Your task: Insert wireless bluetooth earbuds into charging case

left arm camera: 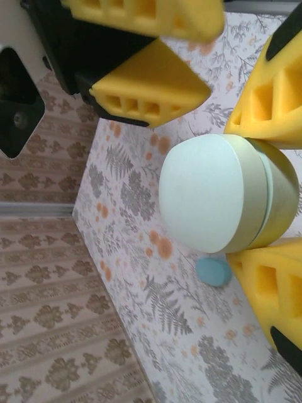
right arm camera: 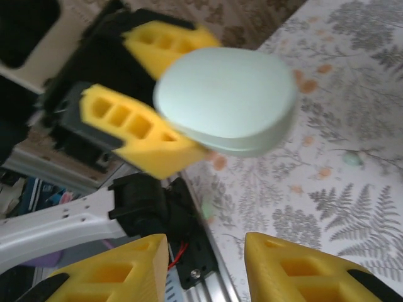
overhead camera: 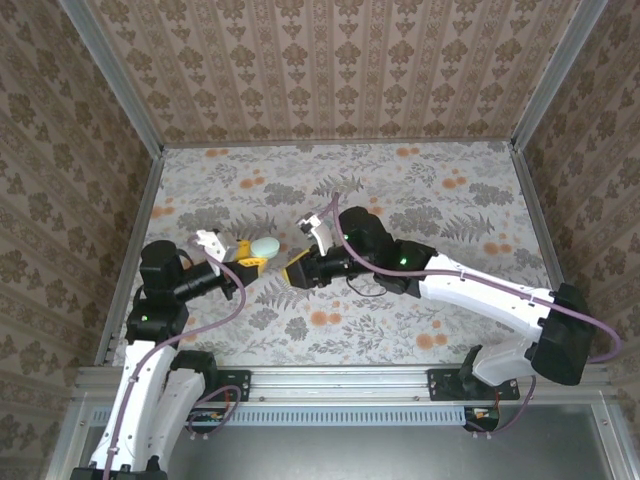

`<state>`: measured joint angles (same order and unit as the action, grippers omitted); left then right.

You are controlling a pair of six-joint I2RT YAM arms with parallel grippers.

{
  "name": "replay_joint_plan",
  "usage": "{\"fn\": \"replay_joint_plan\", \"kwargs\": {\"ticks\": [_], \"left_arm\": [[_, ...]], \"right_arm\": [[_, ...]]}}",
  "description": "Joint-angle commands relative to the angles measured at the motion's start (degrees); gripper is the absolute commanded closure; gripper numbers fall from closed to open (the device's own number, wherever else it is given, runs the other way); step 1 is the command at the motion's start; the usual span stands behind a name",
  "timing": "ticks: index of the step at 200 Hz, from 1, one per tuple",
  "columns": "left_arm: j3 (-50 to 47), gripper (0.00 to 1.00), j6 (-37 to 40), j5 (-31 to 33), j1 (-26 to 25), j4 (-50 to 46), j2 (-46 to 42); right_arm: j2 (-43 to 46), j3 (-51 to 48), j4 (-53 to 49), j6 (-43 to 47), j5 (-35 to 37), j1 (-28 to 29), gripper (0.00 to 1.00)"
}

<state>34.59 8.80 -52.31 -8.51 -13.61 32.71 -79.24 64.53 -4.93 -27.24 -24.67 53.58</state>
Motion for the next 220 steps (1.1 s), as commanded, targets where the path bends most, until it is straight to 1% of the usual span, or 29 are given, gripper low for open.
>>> {"fn": "replay_joint_plan", "kwargs": {"ticks": [1,44,73,92,113,154,182,220], "left_arm": [[-0.3,1.0,0.2,-5.1,0.5,3.1,0.0],[-0.8,1.0,2.3,-7.5,0.5,2.5,0.1],[-1.0,1.0,4.1,-7.0,0.3,0.8,0.0],[-1.1,1.0,5.6,-5.2,0.3,-0.5,-0.1],[-1.4,1.0,7.1,-3.1,0.1,-1.5,-0.4],[-2.4,1.0,8.4,-1.1,-0.5,-1.9,-1.7],[-3.2,1.0,8.5,-1.6,-1.0,-1.7,-2.7],[-3.7,1.0,8.3,-3.0,-1.5,-0.7,-2.7]], "right_arm": [[-2.0,3.0,-2.0,2.3,1.6,0.4,0.62],[-6.1,9.6,-5.2,3.5,2.5,0.4,0.65],[-7.2,12.7,-7.4,3.9,3.3,0.4,0.66],[-7.3,14.2,-9.5,4.0,3.6,0.4,0.67],[-7.0,14.8,-10.4,3.9,3.9,0.4,0.67],[-7.0,15.8,-11.0,3.4,4.8,0.3,0.67],[-7.5,16.0,-10.3,3.3,5.5,0.0,0.66],[-8.3,16.2,-9.2,1.1,5.3,-1.1,0.66]]}}
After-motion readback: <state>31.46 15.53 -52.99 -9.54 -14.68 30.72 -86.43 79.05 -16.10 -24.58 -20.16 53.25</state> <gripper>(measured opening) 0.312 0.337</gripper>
